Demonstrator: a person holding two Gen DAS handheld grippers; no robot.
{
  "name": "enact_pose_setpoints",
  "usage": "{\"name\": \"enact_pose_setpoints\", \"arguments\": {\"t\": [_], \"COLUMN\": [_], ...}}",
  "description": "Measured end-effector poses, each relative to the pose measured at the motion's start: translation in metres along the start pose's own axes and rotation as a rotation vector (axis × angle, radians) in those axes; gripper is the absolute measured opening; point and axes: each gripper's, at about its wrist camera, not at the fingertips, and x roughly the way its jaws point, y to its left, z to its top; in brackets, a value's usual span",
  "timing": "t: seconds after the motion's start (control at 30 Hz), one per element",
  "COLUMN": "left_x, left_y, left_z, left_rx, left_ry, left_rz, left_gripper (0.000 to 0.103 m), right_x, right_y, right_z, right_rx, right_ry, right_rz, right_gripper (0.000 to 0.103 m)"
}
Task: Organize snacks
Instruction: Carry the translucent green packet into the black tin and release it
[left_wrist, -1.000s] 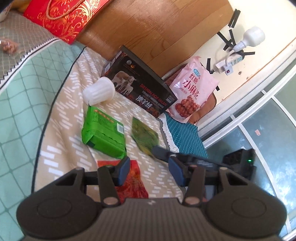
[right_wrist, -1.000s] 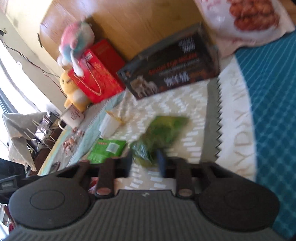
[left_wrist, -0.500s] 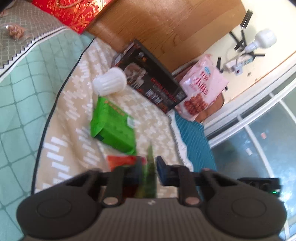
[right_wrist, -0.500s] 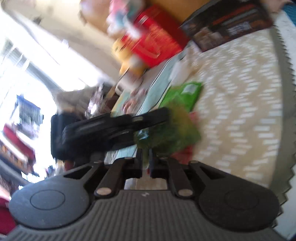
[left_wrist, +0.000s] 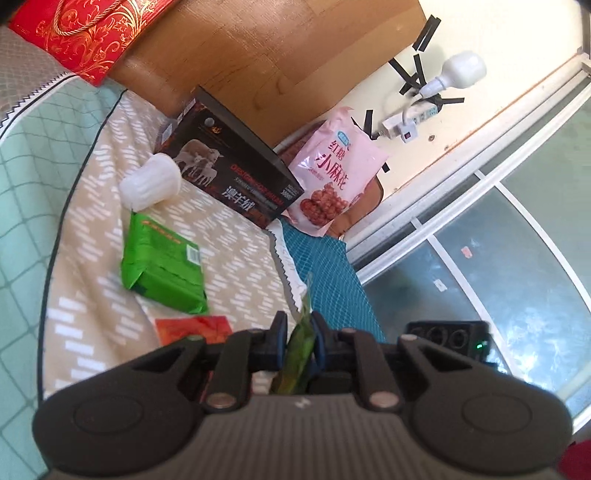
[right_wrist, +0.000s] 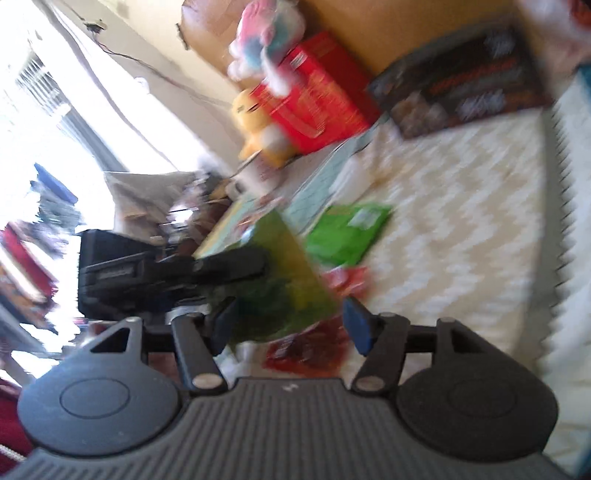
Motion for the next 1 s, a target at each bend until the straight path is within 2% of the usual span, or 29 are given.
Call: {"name": "enact_pose_setpoints", "arguments": {"t": [0.03, 0.07, 0.1, 0.17, 0.2, 0.27, 0.43, 0.57, 0.63, 0.67, 0.7, 0.77, 0.8, 0.83, 0.87, 0.93, 1.0], "left_x": [0.0, 0.0, 0.001, 0.007, 0.013, 0.03, 0.089, 0.133, 0.156, 0.167, 0.179, 0.198, 0.201, 0.197, 0.187, 0.157, 0.12], "left_y": [0.001, 0.002, 0.002, 0.0, -0.003, -0.014, -0.042, -0.046, -0.04, -0.037, -0.032, -0.021, -0.016, -0.013, -0.01, -0.01, -0.011], "left_z": [0.003, 0.009, 0.014, 0.033, 0.045, 0.07, 0.142, 0.189, 0.201, 0.204, 0.205, 0.204, 0.203, 0.202, 0.199, 0.192, 0.179], "left_rx": [-0.011, -0.023, -0.029, -0.028, -0.018, 0.031, 0.168, 0.2, 0.206, 0.211, 0.217, 0.226, 0.215, 0.201, 0.187, 0.179, 0.16], "left_ry": [-0.006, -0.015, -0.026, -0.035, -0.033, -0.033, -0.039, -0.086, -0.113, -0.117, -0.115, -0.087, -0.069, -0.065, -0.076, -0.113, -0.143], "left_rz": [-0.002, 0.004, 0.013, 0.021, 0.032, 0.057, 0.093, 0.123, 0.181, 0.222, 0.273, 0.384, 0.427, 0.435, 0.404, 0.372, 0.351], "left_gripper": [0.014, 0.015, 0.015, 0.015, 0.015, 0.015, 0.015, 0.016, 0.025, 0.036, 0.043, 0.044, 0.044, 0.044, 0.045, 0.045, 0.045], "right_x": [0.003, 0.005, 0.006, 0.008, 0.007, 0.003, -0.009, -0.008, 0.001, 0.004, 0.012, 0.025, 0.028, 0.027, 0.021, 0.005, 0.002], "right_y": [-0.001, 0.001, 0.0, -0.002, -0.006, -0.009, 0.001, -0.015, -0.023, -0.03, -0.034, -0.039, -0.04, -0.04, -0.04, -0.041, -0.032], "right_z": [-0.002, -0.003, -0.002, 0.004, 0.011, 0.024, 0.084, 0.134, 0.151, 0.155, 0.159, 0.16, 0.155, 0.15, 0.143, 0.127, 0.109], "right_rx": [0.017, 0.021, 0.026, 0.042, 0.066, 0.086, -0.014, -0.033, -0.069, -0.101, -0.143, -0.189, -0.221, -0.229, -0.216, -0.173, -0.162], "right_ry": [0.005, 0.004, -0.005, -0.022, -0.044, -0.084, -0.254, -0.36, -0.396, -0.404, -0.41, -0.405, -0.412, -0.423, -0.435, -0.439, -0.398], "right_rz": [0.013, 0.015, 0.012, -0.027, -0.04, -0.046, -0.16, -0.254, -0.327, -0.368, -0.428, -0.507, -0.557, -0.583, -0.573, -0.485, -0.414], "right_gripper": [0.059, 0.045, 0.025, 0.009, 0.008, 0.008, 0.008, 0.01, 0.012, 0.015, 0.024, 0.036, 0.036, 0.036, 0.036, 0.036, 0.045]}}
